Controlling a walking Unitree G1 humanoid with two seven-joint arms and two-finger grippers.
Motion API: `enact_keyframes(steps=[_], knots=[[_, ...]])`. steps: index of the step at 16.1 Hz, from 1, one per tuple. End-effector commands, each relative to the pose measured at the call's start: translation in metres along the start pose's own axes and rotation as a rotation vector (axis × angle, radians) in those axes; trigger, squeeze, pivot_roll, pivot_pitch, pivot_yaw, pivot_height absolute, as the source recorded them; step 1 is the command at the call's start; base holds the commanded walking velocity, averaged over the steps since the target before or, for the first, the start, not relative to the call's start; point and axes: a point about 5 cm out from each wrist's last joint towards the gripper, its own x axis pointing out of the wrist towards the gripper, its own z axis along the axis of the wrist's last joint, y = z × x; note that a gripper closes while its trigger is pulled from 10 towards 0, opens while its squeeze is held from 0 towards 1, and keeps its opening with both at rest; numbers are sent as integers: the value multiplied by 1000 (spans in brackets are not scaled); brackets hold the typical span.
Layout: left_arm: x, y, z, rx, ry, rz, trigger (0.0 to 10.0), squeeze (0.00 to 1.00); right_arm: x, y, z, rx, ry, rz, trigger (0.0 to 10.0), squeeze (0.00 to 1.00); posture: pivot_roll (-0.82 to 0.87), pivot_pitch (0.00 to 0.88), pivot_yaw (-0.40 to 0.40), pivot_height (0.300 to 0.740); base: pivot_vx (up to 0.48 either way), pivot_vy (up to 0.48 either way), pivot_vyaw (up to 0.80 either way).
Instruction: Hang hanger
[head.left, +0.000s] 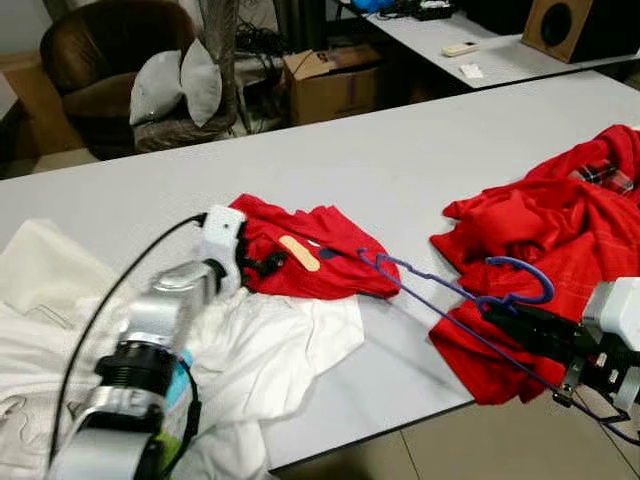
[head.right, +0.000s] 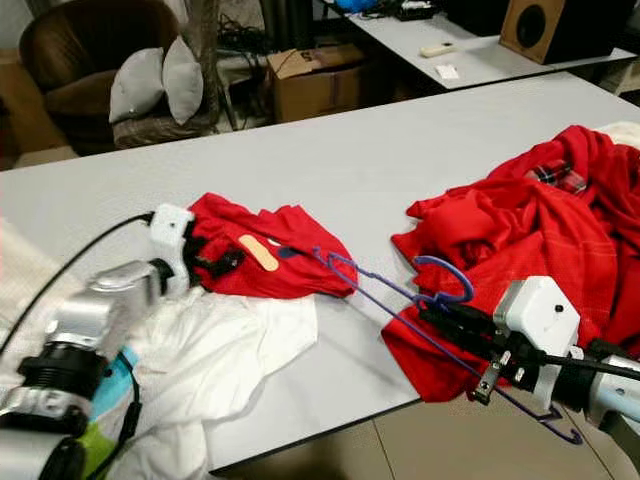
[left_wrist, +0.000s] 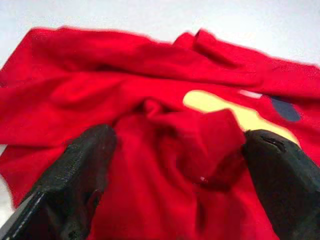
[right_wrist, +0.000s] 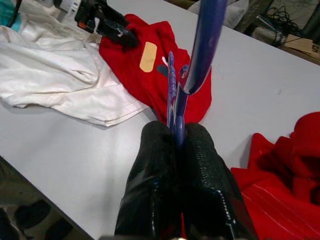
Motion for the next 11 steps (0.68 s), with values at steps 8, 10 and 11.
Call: enact_keyframes(steps=[8,10,11], knots=[[1,9,3,20,22,35,0,0,1,3,4,-18,-8,20,10000,0,-184,0,103,740,0,0,0],[1,9,3,15,19,36,0,0,1,3,3,-19,-8,23,10000,0,-183,0,101,740,0,0,0],[1,10,3,14,18,35,0,0,1,3,3,-19,-7,25,10000,0,-183,0,102,740,0,0,0]])
